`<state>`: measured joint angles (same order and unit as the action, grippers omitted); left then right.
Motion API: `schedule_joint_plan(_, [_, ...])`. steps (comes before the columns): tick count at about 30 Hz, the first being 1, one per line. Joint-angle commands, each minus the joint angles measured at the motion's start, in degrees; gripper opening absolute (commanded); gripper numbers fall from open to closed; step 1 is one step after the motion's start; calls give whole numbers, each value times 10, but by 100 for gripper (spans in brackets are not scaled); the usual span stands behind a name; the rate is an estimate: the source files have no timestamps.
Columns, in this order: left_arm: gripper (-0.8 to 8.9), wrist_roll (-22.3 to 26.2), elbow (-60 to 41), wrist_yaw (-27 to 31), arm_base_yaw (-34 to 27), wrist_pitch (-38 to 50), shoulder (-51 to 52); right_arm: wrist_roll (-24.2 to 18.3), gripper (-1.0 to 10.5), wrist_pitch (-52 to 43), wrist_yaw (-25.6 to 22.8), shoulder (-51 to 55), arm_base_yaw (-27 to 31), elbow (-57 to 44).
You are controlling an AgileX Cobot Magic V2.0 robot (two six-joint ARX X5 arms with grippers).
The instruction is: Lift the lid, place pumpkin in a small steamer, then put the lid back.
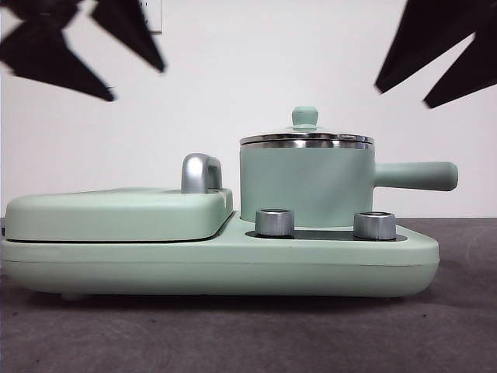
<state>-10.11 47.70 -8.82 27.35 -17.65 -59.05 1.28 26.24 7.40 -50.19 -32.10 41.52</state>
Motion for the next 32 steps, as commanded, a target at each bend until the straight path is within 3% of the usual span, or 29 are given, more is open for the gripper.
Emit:
schedule_joint_plan(1, [397,-7,-24,10,-4,-18,43,-6,388,-20,8,-23,-4,17])
schedule_joint_plan(8, [397,-45,-76,18,-13,-38,137,-6,388,-56,16,-48,-4,26])
schedule_joint_plan(14, [393,-40,-76,17,-12,-51,142,-5,377,-81,17,-44,-4,27])
schedule_joint_plan(15, [282,-41,-76,16,-12,-49,142,-5,304,-82,17,-43,-4,27])
schedule_joint_plan(16, [31,-41,-76,10,-12,-47,142,-4,133,-84,16,-43,-4,27])
schedule_joint_plan(17, [29,-43,-76,9,-12,-44,142,-5,-16,-84,16,-43,-4,27])
schedule_joint_plan(18, [0,-41,-76,9,-12,-42,142,-6,23,-84,16,-43,-4,27])
schedule_joint_plan(32, [7,-43,-75,7,-11,-51,145,-4,24,-74,16,-43,-4,27])
